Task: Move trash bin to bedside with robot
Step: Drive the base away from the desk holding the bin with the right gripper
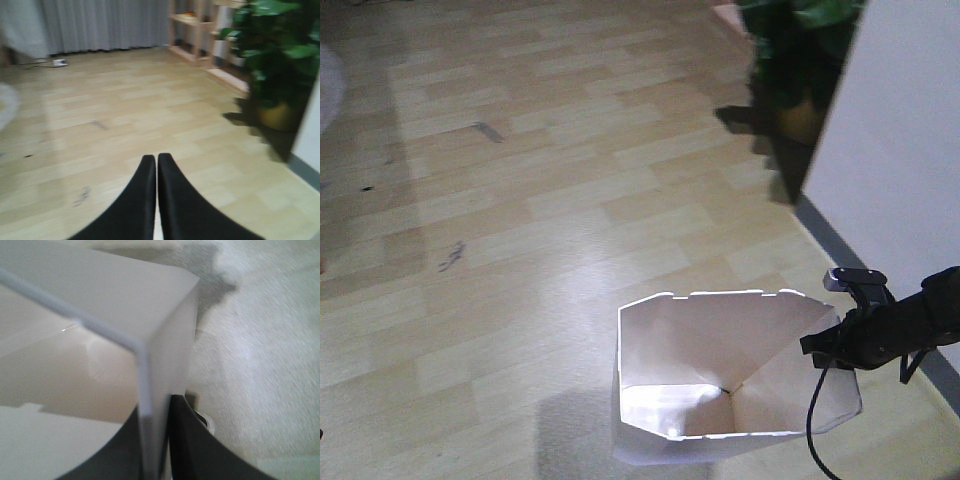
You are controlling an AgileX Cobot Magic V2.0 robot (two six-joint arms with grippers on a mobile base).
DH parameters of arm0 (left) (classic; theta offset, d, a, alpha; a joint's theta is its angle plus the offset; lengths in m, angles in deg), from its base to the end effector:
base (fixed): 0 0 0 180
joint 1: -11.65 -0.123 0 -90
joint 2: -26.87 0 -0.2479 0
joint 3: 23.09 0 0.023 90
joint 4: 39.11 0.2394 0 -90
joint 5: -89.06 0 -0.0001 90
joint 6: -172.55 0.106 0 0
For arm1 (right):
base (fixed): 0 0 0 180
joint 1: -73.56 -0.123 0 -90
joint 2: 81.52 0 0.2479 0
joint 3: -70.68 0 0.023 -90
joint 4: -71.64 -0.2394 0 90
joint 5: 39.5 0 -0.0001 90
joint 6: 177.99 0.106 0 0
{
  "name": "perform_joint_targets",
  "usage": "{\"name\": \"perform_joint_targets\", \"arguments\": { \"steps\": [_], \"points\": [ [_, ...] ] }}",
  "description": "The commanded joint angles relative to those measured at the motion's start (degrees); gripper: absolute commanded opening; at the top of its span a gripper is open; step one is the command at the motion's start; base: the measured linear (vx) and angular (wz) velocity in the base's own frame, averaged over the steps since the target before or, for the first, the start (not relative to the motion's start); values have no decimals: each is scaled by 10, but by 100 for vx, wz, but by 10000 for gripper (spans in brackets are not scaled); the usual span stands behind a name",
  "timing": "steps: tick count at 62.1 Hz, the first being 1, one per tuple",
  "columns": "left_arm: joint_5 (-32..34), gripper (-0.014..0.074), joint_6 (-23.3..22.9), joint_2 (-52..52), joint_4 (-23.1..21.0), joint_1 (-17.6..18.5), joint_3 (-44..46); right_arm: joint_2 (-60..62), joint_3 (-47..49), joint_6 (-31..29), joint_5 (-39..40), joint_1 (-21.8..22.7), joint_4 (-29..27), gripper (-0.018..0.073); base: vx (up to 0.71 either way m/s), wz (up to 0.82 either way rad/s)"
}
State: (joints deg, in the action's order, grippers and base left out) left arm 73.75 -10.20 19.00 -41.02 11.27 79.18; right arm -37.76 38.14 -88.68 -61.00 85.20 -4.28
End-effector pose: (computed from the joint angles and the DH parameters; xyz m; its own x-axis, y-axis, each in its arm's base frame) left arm 0.0954 -0.0003 0.1781 -0.1887 -0.0813 -0.9787 -0.0131 0.9967 -0.0803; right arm 0.2604 -0.0151 -0.0344 -0.9796 -0.0577 -0.1925 -0.1170 0.9425 0.3132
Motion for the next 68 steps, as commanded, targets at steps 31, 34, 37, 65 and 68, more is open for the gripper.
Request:
{"name": "perform_joint_targets", "arguments": {
  "steps": [31, 34, 37, 65, 68],
  "points": [
    [42, -6, -5, 6, -6, 2, -17, 38, 6, 1, -107, 1, -20, -6, 20, 52],
    [42, -6, -5, 6, -6, 2, -17, 38, 6, 1, -107, 1, -20, -6, 23, 27],
    [42, -6, -5, 6, -6, 2, -17, 38, 6, 1, -107, 1, -20, -6, 24, 22],
    [42, -6, -5, 6, -6, 2, -17, 38, 6, 1, -107, 1, -20, -6, 30, 8],
    [42, -6, -5, 6, -6, 2, -17, 38, 6, 1, -107, 1, -20, -6, 35, 0]
  ]
}}
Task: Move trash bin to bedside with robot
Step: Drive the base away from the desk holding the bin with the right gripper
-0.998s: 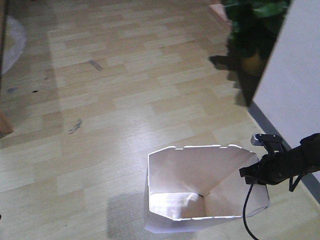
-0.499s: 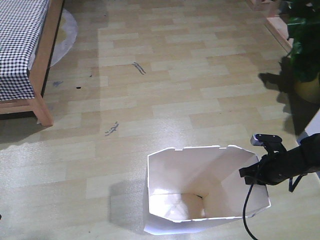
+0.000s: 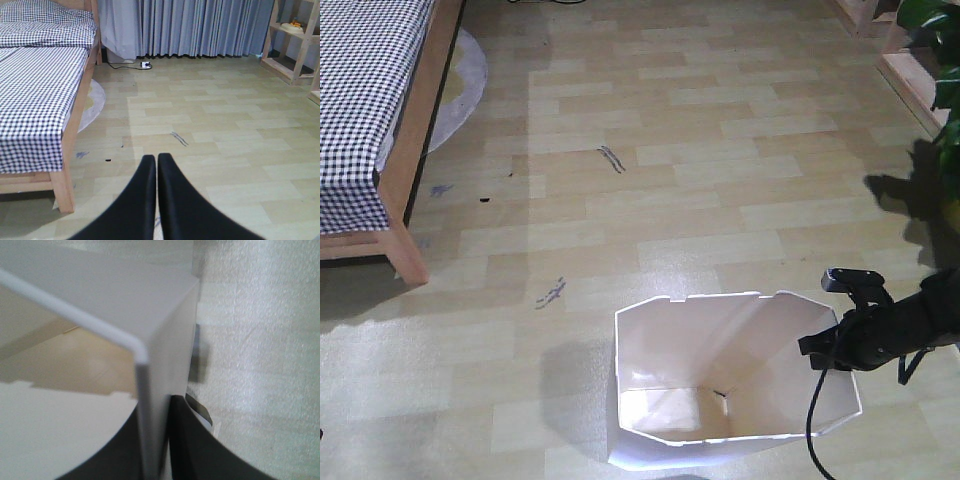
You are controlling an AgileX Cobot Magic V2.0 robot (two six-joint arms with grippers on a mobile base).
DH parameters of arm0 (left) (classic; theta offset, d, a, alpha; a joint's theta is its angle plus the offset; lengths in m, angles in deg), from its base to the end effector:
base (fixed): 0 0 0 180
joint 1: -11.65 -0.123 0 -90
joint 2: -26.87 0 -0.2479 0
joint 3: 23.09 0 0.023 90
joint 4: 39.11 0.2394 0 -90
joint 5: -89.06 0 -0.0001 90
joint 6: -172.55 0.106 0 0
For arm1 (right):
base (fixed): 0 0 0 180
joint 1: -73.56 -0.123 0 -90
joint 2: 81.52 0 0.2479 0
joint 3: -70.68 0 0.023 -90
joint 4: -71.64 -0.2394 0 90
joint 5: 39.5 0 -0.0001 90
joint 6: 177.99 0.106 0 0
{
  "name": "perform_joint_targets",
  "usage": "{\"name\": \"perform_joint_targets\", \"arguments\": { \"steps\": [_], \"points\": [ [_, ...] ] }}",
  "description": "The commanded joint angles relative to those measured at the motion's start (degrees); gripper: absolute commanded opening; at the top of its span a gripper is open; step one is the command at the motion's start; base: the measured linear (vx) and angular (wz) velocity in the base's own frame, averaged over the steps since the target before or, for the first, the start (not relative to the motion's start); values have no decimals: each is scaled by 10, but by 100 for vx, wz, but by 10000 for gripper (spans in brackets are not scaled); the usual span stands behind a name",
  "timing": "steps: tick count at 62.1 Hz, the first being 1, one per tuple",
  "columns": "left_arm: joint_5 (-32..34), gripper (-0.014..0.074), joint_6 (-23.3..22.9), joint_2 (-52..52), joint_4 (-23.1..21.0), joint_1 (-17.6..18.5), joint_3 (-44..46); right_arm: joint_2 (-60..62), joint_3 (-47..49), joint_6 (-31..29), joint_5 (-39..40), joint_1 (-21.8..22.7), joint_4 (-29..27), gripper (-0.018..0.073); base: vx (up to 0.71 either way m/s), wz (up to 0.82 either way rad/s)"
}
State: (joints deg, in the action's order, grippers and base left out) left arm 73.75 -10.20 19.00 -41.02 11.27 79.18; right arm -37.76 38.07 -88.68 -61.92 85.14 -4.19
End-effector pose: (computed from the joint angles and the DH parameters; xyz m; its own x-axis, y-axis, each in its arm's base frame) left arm 0.0954 -0.0003 0.1781 -0.1887 -0.0813 -0.9787 -0.0131 0.9967 -0.0803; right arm 0.2598 -0.0131 -0.0340 -0.9797 -0.0601 -0.1915 -0.1216 0.9368 0.3282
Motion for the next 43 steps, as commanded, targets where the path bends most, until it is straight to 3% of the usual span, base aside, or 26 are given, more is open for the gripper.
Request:
{"name": "perform_joint_targets", "arguments": {
  "steps": [1, 43],
  "points": [
    [42, -6, -5, 6, -6, 2, -17, 38, 7, 1, -98, 2, -20, -6, 35, 0],
    [42, -6, -5, 6, -6, 2, -17, 38, 7, 1, -98, 2, -20, -6, 38, 7]
  ]
}}
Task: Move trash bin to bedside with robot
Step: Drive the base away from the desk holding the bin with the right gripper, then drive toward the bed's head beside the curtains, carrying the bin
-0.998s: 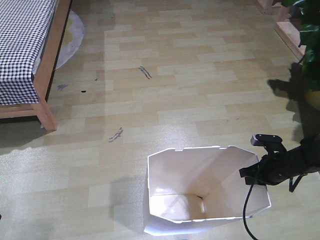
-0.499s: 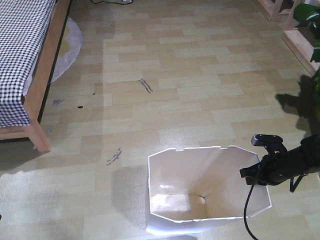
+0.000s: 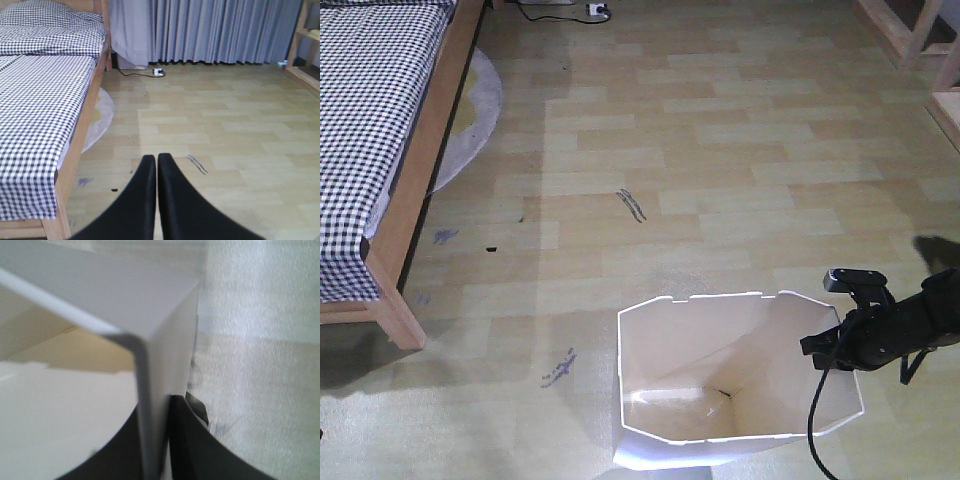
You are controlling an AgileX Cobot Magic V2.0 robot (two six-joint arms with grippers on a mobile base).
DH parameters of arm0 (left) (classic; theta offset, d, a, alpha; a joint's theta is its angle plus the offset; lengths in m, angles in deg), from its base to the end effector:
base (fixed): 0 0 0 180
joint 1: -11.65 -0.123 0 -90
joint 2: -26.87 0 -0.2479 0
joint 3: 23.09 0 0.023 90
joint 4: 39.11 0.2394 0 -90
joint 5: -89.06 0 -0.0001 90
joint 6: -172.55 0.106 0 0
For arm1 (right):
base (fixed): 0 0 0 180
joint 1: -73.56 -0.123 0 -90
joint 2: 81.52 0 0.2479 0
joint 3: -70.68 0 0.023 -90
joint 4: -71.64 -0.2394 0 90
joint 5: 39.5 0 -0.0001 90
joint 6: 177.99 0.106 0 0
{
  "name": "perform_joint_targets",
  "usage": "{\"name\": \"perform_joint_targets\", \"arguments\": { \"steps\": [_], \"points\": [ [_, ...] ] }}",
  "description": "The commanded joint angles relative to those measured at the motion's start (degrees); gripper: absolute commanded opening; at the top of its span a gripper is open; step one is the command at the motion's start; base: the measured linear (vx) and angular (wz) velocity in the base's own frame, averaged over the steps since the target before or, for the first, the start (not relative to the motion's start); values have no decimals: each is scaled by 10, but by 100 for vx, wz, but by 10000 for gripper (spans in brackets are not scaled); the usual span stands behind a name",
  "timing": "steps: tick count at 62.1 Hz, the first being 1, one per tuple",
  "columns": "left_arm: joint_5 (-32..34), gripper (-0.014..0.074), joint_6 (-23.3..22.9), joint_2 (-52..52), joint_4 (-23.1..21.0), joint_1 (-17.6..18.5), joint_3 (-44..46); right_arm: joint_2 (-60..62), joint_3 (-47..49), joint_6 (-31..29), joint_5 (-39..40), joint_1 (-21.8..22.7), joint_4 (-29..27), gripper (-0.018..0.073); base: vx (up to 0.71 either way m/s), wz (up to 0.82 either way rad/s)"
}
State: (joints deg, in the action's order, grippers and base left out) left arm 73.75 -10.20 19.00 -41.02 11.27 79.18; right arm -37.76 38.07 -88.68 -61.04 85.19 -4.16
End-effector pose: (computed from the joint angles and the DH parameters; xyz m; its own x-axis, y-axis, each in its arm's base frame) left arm 0.0954 -0.0003 0.1781 -0.1887 -0.0813 -0.9787 -0.0131 0.9967 -0.0803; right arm 0.2599 -0.0149 -0.0345 -0.9797 -0.0599 -0.1913 -0.1188 0.9420 0.3138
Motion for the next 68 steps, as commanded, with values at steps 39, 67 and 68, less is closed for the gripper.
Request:
{"name": "perform_joint_targets", "arguments": {
  "steps": [39, 67, 68],
  "points": [
    [42, -6, -5, 6, -6, 2, -17, 38, 7, 1, -107, 1, -20, -6, 42, 7],
    [42, -6, -5, 6, -6, 2, -17, 38, 7, 1, -107, 1, -20, -6, 43, -2],
    [42, -6, -5, 6, -6, 2, -17, 38, 7, 1, -107, 1, -20, -6, 43, 1]
  ]
}}
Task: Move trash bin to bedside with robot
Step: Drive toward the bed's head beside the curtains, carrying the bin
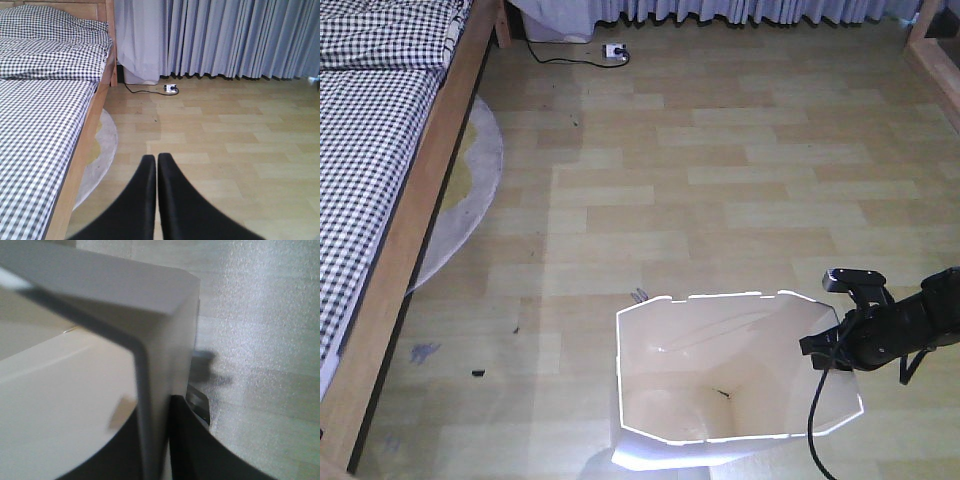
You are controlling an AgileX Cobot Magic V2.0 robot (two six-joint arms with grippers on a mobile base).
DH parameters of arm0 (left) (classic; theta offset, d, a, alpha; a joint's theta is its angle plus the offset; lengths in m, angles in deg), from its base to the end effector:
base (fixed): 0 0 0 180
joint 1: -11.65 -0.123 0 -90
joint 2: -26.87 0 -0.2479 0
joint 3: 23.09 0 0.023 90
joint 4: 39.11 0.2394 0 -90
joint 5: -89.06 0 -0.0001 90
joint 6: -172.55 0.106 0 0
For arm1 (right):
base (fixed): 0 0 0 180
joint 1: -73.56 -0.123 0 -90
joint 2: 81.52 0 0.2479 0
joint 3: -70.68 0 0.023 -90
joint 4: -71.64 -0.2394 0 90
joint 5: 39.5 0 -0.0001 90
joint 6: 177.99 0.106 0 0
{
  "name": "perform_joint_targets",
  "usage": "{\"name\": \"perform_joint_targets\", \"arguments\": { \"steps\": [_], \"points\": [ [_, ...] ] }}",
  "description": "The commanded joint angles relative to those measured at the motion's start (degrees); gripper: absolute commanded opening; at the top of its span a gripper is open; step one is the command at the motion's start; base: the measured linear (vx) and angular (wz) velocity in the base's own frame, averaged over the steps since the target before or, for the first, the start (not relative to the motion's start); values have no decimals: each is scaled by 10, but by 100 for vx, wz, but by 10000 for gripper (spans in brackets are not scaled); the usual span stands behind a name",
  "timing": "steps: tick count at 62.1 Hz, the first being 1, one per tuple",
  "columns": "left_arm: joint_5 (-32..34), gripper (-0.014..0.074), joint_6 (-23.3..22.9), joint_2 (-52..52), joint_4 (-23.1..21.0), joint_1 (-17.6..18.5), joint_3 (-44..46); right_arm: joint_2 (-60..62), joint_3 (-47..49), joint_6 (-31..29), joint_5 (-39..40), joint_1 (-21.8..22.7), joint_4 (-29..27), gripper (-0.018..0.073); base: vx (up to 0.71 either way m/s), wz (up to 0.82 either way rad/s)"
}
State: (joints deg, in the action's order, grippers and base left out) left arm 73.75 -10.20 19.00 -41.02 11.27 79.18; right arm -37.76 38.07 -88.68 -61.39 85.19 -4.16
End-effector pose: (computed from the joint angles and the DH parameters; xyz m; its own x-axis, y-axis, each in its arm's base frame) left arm 0.0954 -0.0003 0.1781 -0.1887 -0.0813 -0.9787 -0.0131 0.9967 -0.0803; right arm 0.2598 -0.0143 -0.0343 -0.9797 -0.0599 -0.1913 -0.1198 0.9400 0.3195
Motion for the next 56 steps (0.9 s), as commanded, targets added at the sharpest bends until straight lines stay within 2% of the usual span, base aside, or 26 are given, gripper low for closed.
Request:
{"name": "perform_joint_targets", "arguments": {
  "steps": [1, 56],
  "points": [
    [42, -6, -5, 6, -6, 2, -17, 38, 7, 1, -104, 1, -20, -6, 43, 1],
    [42, -6, -5, 6, -6, 2, -17, 38, 7, 1, -104, 1, -21, -6, 43, 5]
  ]
}}
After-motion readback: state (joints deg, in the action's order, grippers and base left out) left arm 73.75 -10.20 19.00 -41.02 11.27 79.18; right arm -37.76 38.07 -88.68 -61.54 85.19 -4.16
